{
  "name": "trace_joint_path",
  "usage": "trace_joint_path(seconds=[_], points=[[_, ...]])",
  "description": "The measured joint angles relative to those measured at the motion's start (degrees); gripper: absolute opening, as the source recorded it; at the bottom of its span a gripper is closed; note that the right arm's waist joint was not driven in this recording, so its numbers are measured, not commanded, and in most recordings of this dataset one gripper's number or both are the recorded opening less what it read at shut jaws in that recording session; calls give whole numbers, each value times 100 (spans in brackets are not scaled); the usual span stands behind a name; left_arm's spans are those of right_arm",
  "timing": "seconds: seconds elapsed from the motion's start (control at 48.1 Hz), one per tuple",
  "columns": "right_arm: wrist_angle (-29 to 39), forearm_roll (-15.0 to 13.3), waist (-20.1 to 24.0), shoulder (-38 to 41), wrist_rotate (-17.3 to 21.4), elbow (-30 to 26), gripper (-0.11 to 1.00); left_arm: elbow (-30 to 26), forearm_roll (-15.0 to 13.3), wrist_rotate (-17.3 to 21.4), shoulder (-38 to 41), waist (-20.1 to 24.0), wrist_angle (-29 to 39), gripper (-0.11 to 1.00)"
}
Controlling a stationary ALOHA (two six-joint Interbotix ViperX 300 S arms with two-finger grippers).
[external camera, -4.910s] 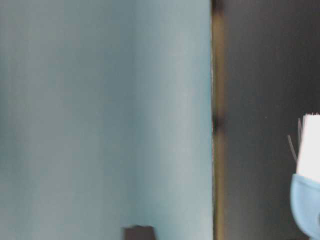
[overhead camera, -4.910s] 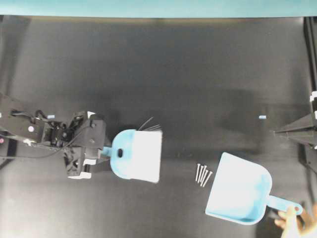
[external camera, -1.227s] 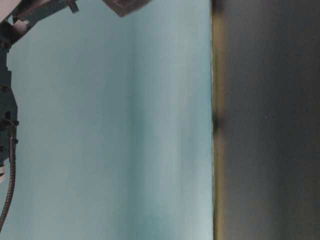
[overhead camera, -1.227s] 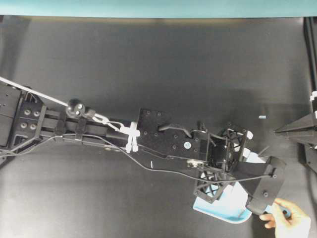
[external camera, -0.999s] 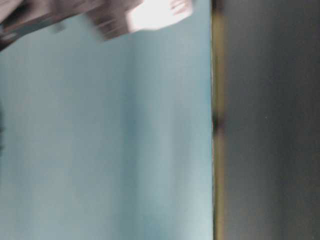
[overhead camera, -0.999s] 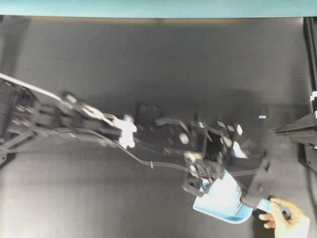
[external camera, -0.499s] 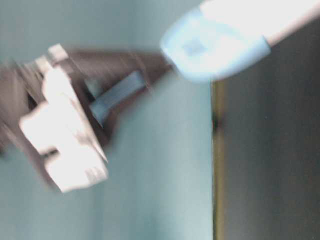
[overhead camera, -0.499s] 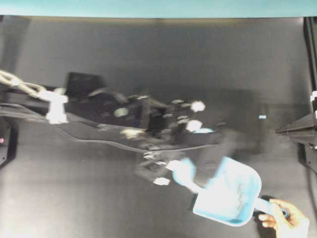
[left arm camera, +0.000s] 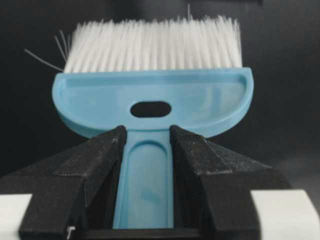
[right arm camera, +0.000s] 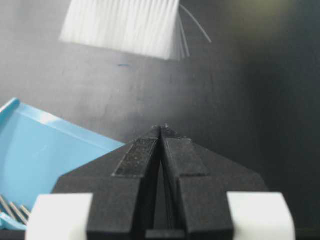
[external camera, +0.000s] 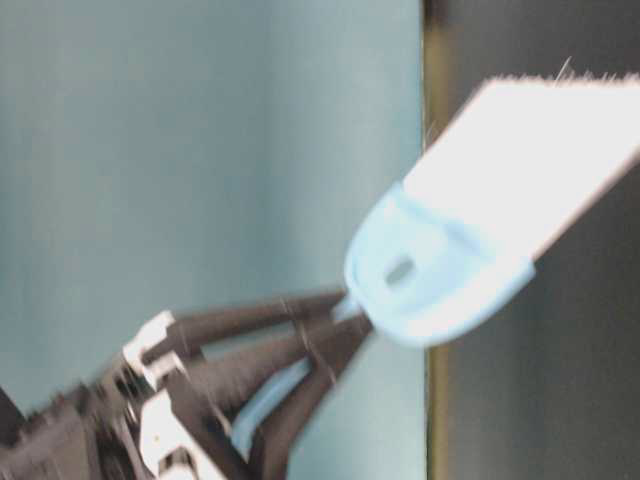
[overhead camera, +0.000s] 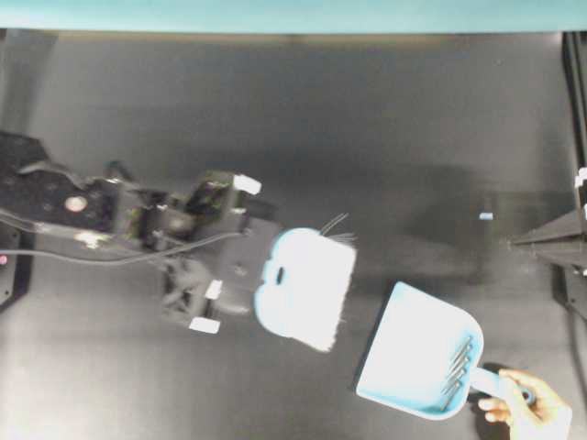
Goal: Hold the dustpan with a person, while the left arm uses a hand brush to gather the screws into the dustpan.
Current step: 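Pull the held brush back left away from the dustpan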
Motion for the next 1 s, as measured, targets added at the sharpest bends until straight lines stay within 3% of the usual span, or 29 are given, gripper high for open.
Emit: trace_joint_path(seconds=[0.603, 0.999], points=[[9, 0, 0, -9, 0, 9, 0, 879, 0, -141, -387, 105, -1046, 30], [9, 0, 0, -9, 0, 0, 0, 1037, 0, -237, -492, 141, -1107, 30]])
